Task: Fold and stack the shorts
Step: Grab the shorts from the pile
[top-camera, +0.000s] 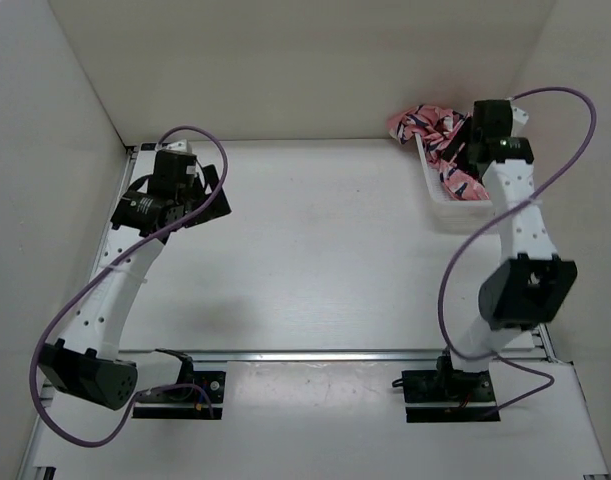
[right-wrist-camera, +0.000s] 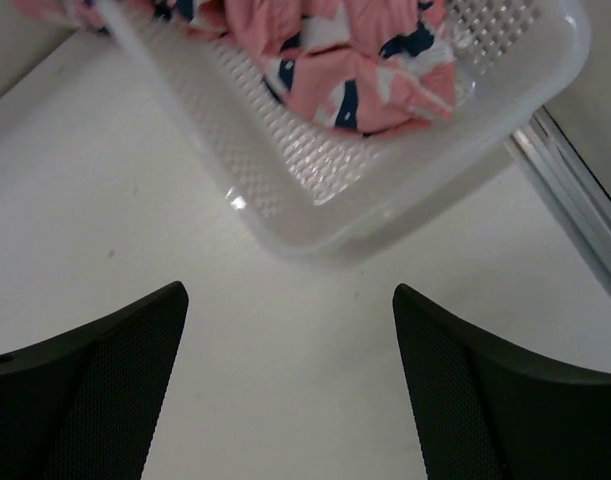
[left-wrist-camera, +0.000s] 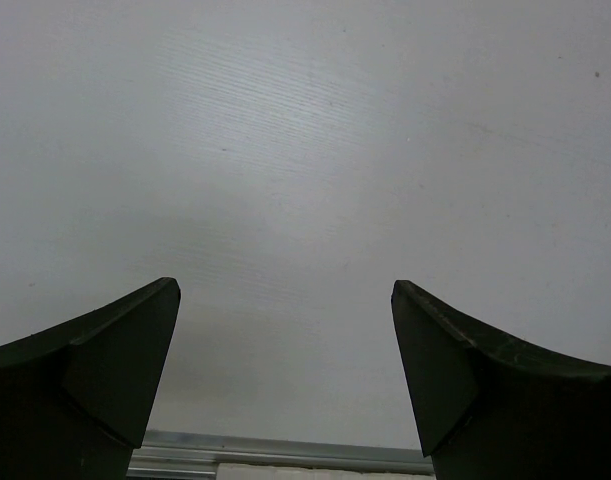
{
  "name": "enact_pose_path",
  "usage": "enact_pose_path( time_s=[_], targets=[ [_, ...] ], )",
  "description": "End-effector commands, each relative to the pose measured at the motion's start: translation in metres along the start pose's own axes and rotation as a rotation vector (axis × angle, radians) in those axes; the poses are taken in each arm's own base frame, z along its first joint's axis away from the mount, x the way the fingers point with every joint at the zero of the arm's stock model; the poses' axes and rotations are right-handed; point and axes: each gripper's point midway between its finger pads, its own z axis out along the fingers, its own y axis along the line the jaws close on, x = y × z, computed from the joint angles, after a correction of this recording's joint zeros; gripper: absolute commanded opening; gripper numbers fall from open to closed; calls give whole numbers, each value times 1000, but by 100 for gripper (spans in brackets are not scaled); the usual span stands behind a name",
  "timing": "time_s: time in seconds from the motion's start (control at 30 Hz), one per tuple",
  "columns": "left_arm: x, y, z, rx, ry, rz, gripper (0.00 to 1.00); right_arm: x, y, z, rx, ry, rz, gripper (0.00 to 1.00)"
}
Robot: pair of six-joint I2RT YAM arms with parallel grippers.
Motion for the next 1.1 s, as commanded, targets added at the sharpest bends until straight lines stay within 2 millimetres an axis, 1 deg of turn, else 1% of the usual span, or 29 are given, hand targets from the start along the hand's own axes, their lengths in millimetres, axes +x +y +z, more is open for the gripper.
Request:
enact_pose_path(
  time_s=[0.0, 0.03, 0.07, 0.1, 0.13, 0.17, 0.2, 0.23, 0.27, 0.33, 0.37, 0.4, 0.47, 0.5, 0.57, 0.6, 0.63, 0.67, 0.7, 0.73, 0.77, 0.8, 0.83, 0.9, 0.93, 0.97, 1.0, 1.03, 1.07],
  targets=[
    [-5, -10, -2, 39, 5, -13, 99, -11, 2, 49, -53, 94, 26, 85],
    [-5, -8, 1, 27, 9, -12, 99, -17, 2, 61, -52, 96, 26, 85],
    [-5, -8, 7, 13, 12, -10, 99, -8, -5, 93, -14, 144, 29, 85],
    [-8, -9, 9, 13, 12, -10, 99, -31, 4, 97, -47, 102, 46, 88],
    [-5, -8, 17, -8, 28, -5, 99, -13, 1, 128, -28, 174, 31, 95],
    [-6, -9, 20, -10, 32, -4, 99, -12, 3, 141, -24, 185, 30, 97],
    [-5, -8, 24, -24, 40, -1, 99, -15, 0, 153, -12, 190, 37, 97],
    [-6, -9, 27, -26, 42, -1, 99, -36, 10, 155, -44, 141, 46, 97],
    [-8, -10, 29, -27, 45, 0, 99, -21, 5, 184, -31, 188, 51, 97],
    [-6, -12, 41, -41, 70, 17, 99, -20, 4, 201, -31, 193, 109, 97],
    [-10, -11, 41, -48, 66, 26, 99, -21, 3, 217, -45, 181, 135, 97],
    [-12, -11, 44, -62, 62, 28, 99, -22, 1, 225, -50, 173, 157, 95],
    [-13, -10, 50, -84, 81, 34, 99, -28, 6, 236, -66, 137, 183, 88],
    [-11, -10, 53, -88, 89, 36, 99, -25, 6, 242, -66, 137, 194, 80],
    [-12, -11, 57, -90, 93, 37, 99, -31, 9, 243, -76, 117, 196, 70],
    [-11, -13, 56, -81, 98, 37, 99, -33, 10, 244, -80, 107, 197, 55],
    [-11, -13, 56, -81, 98, 37, 99, -32, 12, 243, -93, 113, 198, 46],
    [-12, -14, 59, -82, 101, 37, 99, -41, 16, 237, -114, 94, 200, 22],
    [-12, -14, 59, -82, 101, 37, 99, -46, 20, 230, -130, 88, 213, 12],
    [-12, -16, 59, -74, 105, 37, 99, -58, 21, 215, -142, 65, 216, 4],
    [-12, -16, 59, -74, 105, 37, 99, -64, 25, 205, -161, 58, 226, 0],
    [-11, -18, 59, -64, 110, 25, 99, -66, 27, 195, -176, 62, 226, 0],
    [-10, -19, 59, -56, 115, 25, 99, -88, 31, 164, -211, 13, 229, 0],
    [-12, -19, 49, -46, 95, 11, 99, -104, 50, 128, -275, -31, 207, 0],
    [-15, -15, 47, -48, 85, 1, 99, -125, 68, 87, -344, -101, 182, 0],
    [-17, -17, 40, -33, 73, -13, 99, -137, 83, 60, -417, -144, 133, 0],
    [-19, -14, 41, -39, 71, -21, 99, -145, 95, 35, -471, -174, 102, 0],
    [-25, -7, 38, -49, 54, -49, 99, -161, 113, -14, -558, -245, 73, 0],
    [-22, -3, 37, -50, 76, -69, 99, -165, 121, -40, -612, -265, 61, 0]
  ],
)
